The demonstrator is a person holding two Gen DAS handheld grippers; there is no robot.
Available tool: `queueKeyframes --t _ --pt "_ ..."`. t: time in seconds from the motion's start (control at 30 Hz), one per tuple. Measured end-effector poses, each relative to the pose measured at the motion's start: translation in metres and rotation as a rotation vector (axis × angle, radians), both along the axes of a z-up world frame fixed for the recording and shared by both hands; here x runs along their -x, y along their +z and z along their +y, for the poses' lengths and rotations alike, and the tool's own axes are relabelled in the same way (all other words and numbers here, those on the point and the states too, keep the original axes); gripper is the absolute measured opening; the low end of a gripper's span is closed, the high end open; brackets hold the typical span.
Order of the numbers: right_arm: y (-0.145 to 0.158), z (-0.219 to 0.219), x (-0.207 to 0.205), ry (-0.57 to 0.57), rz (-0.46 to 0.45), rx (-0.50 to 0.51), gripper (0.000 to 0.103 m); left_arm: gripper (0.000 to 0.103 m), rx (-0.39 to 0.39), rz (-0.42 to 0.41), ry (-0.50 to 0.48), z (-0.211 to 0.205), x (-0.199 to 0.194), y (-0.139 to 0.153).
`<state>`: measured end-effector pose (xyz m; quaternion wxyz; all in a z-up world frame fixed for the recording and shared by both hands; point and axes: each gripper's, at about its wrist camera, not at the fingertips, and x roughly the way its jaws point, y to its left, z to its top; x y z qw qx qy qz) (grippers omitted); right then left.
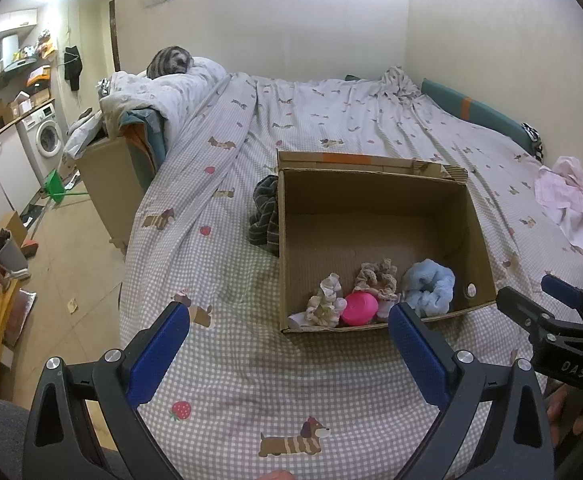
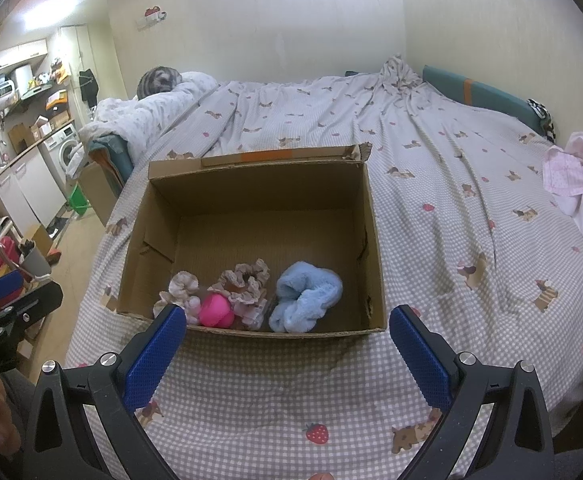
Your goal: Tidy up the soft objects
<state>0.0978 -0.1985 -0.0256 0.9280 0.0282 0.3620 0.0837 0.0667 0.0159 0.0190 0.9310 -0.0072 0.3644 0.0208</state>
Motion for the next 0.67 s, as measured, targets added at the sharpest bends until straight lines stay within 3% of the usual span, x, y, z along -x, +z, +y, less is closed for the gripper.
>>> queueKeyframes --t 0.67 --pt "0.0007 0.0003 -0.0010 -0.003 -0.006 -0.006 0.103 0.099 0.035 0.021 -0.003 0.0007 -0.0028 -0.0049"
